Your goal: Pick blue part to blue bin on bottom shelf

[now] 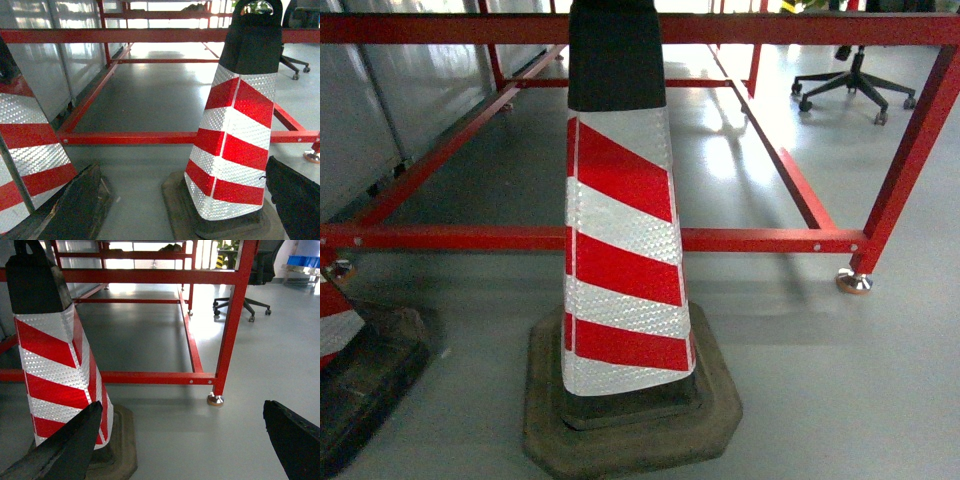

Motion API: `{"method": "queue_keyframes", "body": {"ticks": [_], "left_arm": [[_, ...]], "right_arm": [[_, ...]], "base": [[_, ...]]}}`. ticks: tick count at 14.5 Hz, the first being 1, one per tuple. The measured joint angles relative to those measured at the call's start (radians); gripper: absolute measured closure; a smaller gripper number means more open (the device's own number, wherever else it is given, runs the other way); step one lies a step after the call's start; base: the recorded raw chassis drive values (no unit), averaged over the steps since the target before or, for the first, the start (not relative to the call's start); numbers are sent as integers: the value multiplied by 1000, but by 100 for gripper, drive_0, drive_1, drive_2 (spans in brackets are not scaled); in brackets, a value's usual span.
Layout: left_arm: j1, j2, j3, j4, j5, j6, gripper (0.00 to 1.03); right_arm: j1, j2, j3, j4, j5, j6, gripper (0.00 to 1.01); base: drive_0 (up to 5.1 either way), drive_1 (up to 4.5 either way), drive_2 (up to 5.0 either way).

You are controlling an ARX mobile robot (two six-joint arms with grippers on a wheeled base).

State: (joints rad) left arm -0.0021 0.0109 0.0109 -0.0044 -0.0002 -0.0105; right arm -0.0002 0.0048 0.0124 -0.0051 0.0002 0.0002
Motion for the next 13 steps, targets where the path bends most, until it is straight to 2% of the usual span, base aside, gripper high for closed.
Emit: {"method": "queue_keyframes", "body": {"ticks": [13], "left_arm": [[0,0,0,0,0,0,5]], "right_arm": [[0,0,0,0,0,0,3]], "base": [[0,0,0]]}}
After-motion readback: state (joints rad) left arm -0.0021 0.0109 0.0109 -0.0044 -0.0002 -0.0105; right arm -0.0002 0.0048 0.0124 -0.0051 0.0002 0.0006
